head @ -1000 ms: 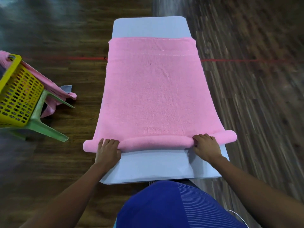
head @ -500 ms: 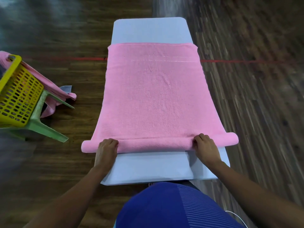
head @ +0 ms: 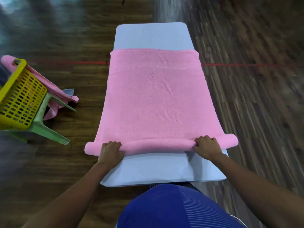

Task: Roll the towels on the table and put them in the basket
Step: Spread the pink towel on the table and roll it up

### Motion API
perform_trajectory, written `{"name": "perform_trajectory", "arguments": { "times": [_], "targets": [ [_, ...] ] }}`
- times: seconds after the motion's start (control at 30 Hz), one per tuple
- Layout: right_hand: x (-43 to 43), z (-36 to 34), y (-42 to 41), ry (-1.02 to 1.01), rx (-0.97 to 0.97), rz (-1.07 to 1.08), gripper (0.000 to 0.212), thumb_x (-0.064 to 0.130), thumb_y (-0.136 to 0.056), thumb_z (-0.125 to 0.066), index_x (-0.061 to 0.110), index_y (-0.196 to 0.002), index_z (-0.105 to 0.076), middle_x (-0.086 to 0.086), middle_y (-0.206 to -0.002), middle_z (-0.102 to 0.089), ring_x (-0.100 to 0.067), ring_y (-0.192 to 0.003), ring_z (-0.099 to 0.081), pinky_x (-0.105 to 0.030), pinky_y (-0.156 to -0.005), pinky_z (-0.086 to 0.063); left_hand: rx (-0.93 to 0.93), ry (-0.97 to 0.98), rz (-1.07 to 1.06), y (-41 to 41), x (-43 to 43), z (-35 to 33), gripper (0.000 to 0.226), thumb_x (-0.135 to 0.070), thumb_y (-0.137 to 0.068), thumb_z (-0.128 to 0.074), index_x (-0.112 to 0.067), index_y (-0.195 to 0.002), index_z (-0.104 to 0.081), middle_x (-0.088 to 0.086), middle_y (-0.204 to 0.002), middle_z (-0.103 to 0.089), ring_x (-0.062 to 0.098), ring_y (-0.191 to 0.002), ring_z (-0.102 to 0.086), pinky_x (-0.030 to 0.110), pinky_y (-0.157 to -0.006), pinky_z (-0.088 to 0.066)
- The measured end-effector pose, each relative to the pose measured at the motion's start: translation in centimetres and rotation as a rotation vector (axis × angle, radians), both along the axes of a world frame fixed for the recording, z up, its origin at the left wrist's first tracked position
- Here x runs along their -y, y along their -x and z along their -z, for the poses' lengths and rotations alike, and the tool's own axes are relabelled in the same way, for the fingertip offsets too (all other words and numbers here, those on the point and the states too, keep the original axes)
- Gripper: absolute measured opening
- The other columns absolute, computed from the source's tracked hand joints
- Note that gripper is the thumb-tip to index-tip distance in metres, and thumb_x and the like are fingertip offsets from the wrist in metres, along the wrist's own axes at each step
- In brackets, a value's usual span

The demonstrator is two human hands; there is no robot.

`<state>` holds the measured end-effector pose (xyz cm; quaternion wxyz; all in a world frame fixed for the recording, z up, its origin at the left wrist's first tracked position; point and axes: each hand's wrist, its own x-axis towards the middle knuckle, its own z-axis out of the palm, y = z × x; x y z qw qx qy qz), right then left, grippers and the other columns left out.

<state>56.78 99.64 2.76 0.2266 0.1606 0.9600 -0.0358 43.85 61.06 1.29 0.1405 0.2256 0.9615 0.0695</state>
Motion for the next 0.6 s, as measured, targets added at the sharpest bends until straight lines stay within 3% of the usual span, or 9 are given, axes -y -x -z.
{"name": "perform_trajectory", "arguments": {
  "times": [0.07, 0.13, 0.2, 0.27, 0.33, 0.43, 0.53, 0.6],
  "targets": [
    [-0.4, -0.5, 0.3, 0.112, 0.149, 0.055, 0.036, 0.039, -0.081, -0.045, 0.021, -0.106, -0.063, -0.004, -0.114, -0.064, -0.026, -0.106, -0.055, -0.039, -0.087, -0.035, 0.154, 0.041, -0.029, 0.5, 0.1, -0.4, 0.026, -0.039, -0.081, -0.043, -0.020, -0.081, -0.061, -0.004, -0.080, -0.061, 0.018, -0.078, -0.052, 0.037, -0.086, -0.035],
    [-0.7, 0.0, 0.1, 0.154, 0.135, 0.102, 0.044, 0.043, -0.074, -0.049, 0.022, -0.111, -0.060, -0.004, -0.111, -0.062, -0.026, -0.104, -0.054, -0.039, -0.084, -0.033, 0.190, -0.012, -0.069, 0.7, 0.6, 0.0, 0.028, -0.039, -0.081, -0.046, -0.022, -0.096, -0.063, -0.005, -0.092, -0.062, 0.019, -0.090, -0.053, 0.039, -0.089, -0.031],
    [-0.6, 1.0, -0.6, 0.064, -0.131, 0.096, 0.035, 0.034, -0.079, -0.062, 0.021, -0.111, -0.058, -0.006, -0.108, -0.058, -0.029, -0.100, -0.051, -0.040, -0.082, -0.034, 0.039, -0.053, -0.080, 0.3, 0.9, 0.7, 0.025, -0.026, -0.082, -0.060, -0.019, -0.106, -0.061, 0.001, -0.102, -0.060, 0.023, -0.097, -0.052, 0.044, -0.090, -0.036],
    [-0.5, 2.0, -1.1, -0.028, -0.352, 0.060, 0.019, 0.019, -0.080, -0.069, 0.015, -0.097, -0.063, -0.009, -0.097, -0.058, -0.034, -0.088, -0.052, -0.040, -0.072, -0.035, -0.135, -0.100, -0.075, -0.1, 0.6, 1.1, 0.022, -0.010, -0.079, -0.067, -0.014, -0.100, -0.063, 0.006, -0.098, -0.061, 0.027, -0.090, -0.054, 0.046, -0.082, -0.042],
    [-0.2, 2.2, -1.3, 0.010, -0.421, 0.045, 0.010, 0.007, -0.077, -0.068, 0.010, -0.086, -0.065, -0.009, -0.087, -0.058, -0.035, -0.080, -0.053, -0.035, -0.065, -0.031, -0.193, -0.144, -0.057, -0.5, 0.2, 1.0, 0.015, 0.000, -0.079, -0.067, -0.009, -0.090, -0.065, 0.008, -0.088, -0.063, 0.030, -0.080, -0.055, 0.044, -0.071, -0.045],
    [0.3, 2.5, -2.0, 0.077, -0.389, 0.025, 0.025, 0.006, -0.066, -0.073, 0.007, -0.089, -0.063, -0.010, -0.090, -0.061, -0.034, -0.081, -0.056, -0.035, -0.064, -0.035, -0.188, -0.152, -0.042, -1.5, 0.1, 1.3, 0.018, 0.002, -0.076, -0.063, -0.004, -0.093, -0.068, 0.012, -0.089, -0.067, 0.032, -0.079, -0.057, 0.042, -0.069, -0.049],
    [0.9, 3.0, -2.8, 0.131, -0.315, 0.017, 0.050, 0.008, -0.058, -0.074, 0.006, -0.106, -0.059, -0.011, -0.106, -0.062, -0.034, -0.096, -0.057, -0.042, -0.075, -0.048, -0.114, -0.122, -0.010, -2.7, 0.4, 1.6, 0.043, -0.004, -0.065, -0.072, -0.002, -0.108, -0.066, 0.014, -0.104, -0.067, 0.034, -0.094, -0.061, 0.045, -0.081, -0.052],
    [1.0, 3.2, -2.8, 0.136, -0.299, 0.046, 0.052, 0.005, -0.061, -0.072, 0.006, -0.112, -0.058, -0.012, -0.113, -0.062, -0.035, -0.104, -0.056, -0.044, -0.082, -0.048, -0.093, -0.117, -0.002, -2.9, 0.7, 1.9, 0.051, -0.003, -0.064, -0.074, -0.001, -0.115, -0.064, 0.016, -0.112, -0.066, 0.034, -0.103, -0.061, 0.047, -0.091, -0.050]
  ]
}}
